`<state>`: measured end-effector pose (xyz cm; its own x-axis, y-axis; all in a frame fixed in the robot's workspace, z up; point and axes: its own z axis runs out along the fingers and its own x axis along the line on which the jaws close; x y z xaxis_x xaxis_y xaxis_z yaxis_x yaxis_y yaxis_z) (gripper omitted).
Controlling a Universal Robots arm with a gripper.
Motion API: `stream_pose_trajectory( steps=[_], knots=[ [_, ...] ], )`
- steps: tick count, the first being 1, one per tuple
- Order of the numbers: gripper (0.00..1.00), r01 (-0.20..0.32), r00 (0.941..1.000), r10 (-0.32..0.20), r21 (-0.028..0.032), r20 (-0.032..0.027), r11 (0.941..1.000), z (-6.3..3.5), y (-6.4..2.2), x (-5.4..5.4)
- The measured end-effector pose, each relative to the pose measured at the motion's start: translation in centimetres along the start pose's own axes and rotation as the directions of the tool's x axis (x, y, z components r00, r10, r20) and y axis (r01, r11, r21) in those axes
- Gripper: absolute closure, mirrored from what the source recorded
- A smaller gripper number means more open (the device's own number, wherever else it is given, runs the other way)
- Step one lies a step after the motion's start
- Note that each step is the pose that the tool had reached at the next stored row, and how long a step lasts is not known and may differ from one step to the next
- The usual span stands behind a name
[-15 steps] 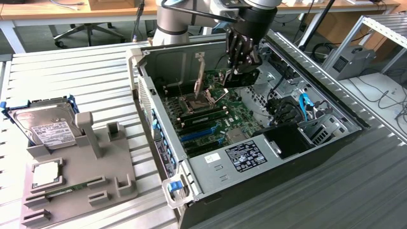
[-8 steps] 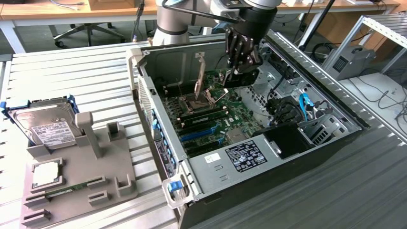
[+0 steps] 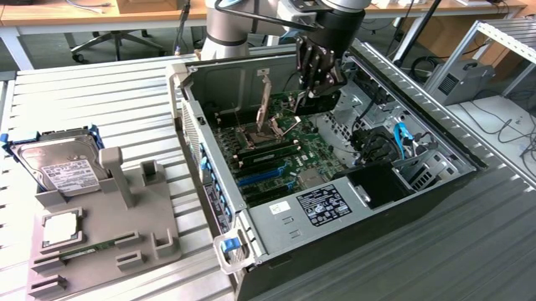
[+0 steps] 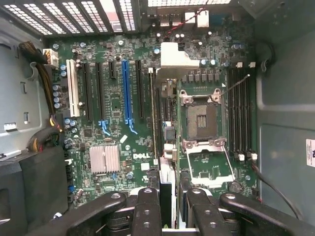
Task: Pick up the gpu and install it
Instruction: 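Insert the gpu into the slot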
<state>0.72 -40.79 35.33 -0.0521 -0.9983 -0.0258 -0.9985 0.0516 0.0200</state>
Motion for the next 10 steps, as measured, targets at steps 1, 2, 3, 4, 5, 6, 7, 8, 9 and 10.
stream_pose_trajectory(
  steps=[1,2,3,4,5,6,7,8,9,10],
  knots=[
    [0.74,0.009,1.0,-0.009,-0.0003,-0.0002,1.0,0.0,0.0,0.0],
    [0.74,0.016,0.9999,-0.016,-0.0004,-0.0003,0.9999,0.0,0.0,0.0],
    [0.74,0.021,0.9998,-0.021,-0.0005,-0.0004,0.9998,0.0,0.0,0.0],
    [0.74,0.025,0.9997,-0.025,-0.0007,-0.0005,0.9997,0.0,0.0,0.0],
    [0.74,0.03,0.9996,-0.03,-0.0008,-0.0006,0.9996,0.0,0.0,0.0],
    [0.74,0.034,0.9994,-0.034,-0.0009,-0.0006,0.9994,0.0,0.0,0.0],
    [0.74,0.038,0.9993,-0.038,-0.001,-0.0007,0.9993,0.0,0.0,0.0],
    [0.74,0.041,0.9991,-0.041,-0.0011,-0.0008,0.9991,0.0,0.0,0.0],
    [0.74,0.045,0.999,-0.045,-0.0012,-0.0009,0.999,0.0,0.0,0.0],
    [0.74,0.05,0.9988,-0.05,-0.0013,-0.0009,0.9988,0.0,0.0,0.0]
  ],
)
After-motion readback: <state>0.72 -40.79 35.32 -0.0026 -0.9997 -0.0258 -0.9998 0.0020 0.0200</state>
